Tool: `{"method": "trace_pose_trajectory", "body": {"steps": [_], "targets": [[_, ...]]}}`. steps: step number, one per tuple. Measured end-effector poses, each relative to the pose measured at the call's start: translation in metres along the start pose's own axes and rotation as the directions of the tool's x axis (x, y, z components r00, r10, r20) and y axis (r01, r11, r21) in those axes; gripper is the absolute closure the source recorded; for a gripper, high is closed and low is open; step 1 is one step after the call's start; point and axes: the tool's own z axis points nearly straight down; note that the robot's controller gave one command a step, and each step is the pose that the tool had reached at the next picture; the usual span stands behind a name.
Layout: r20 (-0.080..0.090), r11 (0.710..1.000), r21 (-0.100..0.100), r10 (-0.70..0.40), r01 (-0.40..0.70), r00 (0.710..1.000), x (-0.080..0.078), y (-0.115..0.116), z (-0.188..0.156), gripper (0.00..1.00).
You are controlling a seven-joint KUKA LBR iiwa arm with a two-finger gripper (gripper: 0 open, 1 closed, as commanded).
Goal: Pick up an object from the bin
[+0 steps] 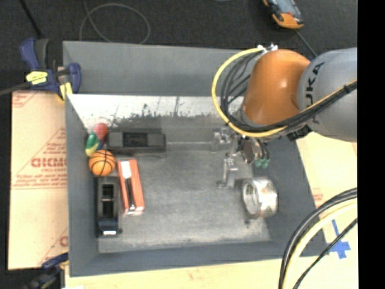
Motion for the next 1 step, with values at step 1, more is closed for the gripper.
{"method": "trace_pose_trajectory", "body": {"steps": [1], "targets": [[-0.003, 0.99, 0.004, 0.139, -0.139, 0.99, 0.0084, -0.022, 0.0449, 0.0]]}}
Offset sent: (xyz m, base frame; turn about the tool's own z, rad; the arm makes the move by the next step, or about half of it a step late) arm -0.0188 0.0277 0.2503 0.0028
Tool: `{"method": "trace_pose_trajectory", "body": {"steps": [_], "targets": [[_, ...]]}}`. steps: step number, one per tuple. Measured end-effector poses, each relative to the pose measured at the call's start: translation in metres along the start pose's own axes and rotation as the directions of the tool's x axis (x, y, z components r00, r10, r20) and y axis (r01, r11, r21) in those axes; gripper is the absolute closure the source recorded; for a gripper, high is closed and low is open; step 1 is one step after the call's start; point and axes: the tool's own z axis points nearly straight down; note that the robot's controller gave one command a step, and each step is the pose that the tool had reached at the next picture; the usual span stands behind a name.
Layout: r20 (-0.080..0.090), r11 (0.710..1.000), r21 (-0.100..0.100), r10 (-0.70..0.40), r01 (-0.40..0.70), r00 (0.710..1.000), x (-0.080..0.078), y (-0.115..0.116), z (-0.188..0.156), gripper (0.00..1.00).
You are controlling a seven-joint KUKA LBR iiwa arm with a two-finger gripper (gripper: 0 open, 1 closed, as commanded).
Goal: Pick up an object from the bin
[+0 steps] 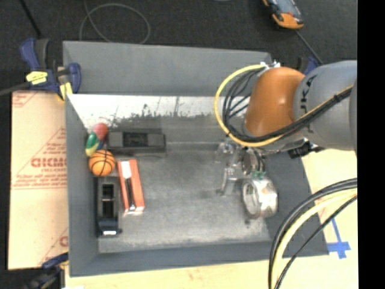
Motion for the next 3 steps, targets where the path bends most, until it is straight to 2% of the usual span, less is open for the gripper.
{"method": "trace_pose_trajectory", "body": {"steps": [1, 2, 3], "targets": [[-0.015, 1.0, 0.0, -0.003, 0.003, 1.0, 0.007, 0.01, -0.023, 0.0], [0.002, 1.0, -0.003, -0.008, 0.008, 1.0, 0.004, 0.013, -0.11, 1.0], [-0.003, 1.0, -0.002, -0.007, 0.007, 1.0, 0.005, 0.013, -0.096, 0.0]]}}
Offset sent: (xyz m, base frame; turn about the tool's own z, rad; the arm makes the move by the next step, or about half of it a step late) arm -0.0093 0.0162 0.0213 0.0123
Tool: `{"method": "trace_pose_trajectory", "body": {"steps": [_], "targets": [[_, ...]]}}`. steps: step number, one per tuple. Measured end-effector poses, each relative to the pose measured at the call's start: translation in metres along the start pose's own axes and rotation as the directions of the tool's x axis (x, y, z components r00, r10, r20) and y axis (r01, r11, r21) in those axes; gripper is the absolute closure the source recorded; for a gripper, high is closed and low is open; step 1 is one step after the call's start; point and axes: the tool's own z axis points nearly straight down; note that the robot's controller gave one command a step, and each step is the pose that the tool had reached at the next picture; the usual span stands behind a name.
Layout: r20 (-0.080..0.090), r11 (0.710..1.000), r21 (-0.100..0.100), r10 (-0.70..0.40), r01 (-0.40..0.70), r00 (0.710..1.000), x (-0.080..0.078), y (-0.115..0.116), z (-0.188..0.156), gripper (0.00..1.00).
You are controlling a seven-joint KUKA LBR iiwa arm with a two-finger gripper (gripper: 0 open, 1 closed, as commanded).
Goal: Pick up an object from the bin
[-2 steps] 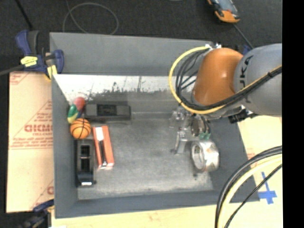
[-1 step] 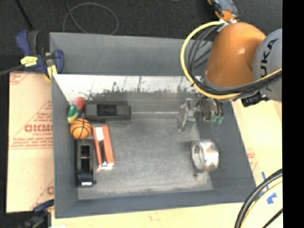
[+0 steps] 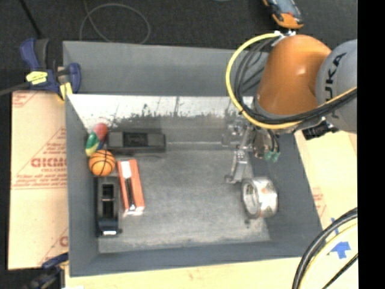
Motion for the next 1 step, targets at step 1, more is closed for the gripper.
{"method": "trace_pose_trajectory", "body": {"steps": [1], "targets": [[-0.002, 1.0, 0.0, 0.001, -0.001, 1.0, 0.0005, 0.0, 0.0055, 0.0]]}}
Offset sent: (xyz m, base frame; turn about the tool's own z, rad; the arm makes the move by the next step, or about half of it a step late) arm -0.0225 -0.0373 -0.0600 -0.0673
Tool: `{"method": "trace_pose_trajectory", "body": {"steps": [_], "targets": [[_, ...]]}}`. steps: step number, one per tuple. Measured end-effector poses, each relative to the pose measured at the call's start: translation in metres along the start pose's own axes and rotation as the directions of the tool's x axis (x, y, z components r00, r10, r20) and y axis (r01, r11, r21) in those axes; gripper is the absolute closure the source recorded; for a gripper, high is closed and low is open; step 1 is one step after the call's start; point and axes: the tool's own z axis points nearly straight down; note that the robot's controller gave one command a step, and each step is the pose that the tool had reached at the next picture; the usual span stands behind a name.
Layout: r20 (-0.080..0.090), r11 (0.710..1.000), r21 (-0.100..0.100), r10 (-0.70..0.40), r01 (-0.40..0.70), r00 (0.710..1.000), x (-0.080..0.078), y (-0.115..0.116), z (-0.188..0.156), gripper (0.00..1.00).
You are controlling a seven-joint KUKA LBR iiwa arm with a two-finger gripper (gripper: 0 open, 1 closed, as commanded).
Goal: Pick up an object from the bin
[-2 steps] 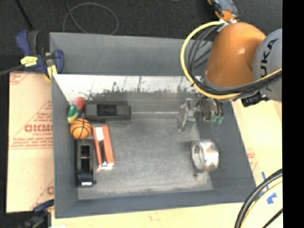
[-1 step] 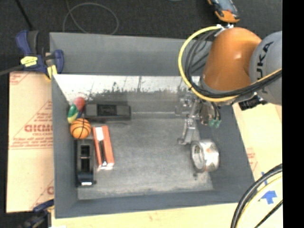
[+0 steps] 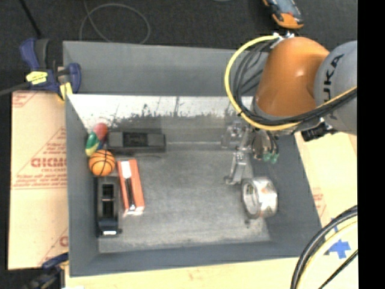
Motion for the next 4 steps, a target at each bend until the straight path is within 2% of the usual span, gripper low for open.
{"method": "trace_pose_trajectory", "body": {"steps": [1, 2, 3, 4], "targets": [[0.007, 0.999, 0.001, -0.048, 0.048, 0.999, 0.009, -0.025, 0.035, 0.0], [0.002, 0.997, 0.002, -0.08, 0.08, 0.997, 0.023, -0.06, 0.064, 0.0], [0.006, 0.997, 0.002, -0.082, 0.082, 0.997, 0.042, -0.091, 0.096, 0.0], [-0.005, 0.97, -0.017, -0.243, 0.243, 0.97, 0.033, -0.129, 0.105, 1.0]]}}
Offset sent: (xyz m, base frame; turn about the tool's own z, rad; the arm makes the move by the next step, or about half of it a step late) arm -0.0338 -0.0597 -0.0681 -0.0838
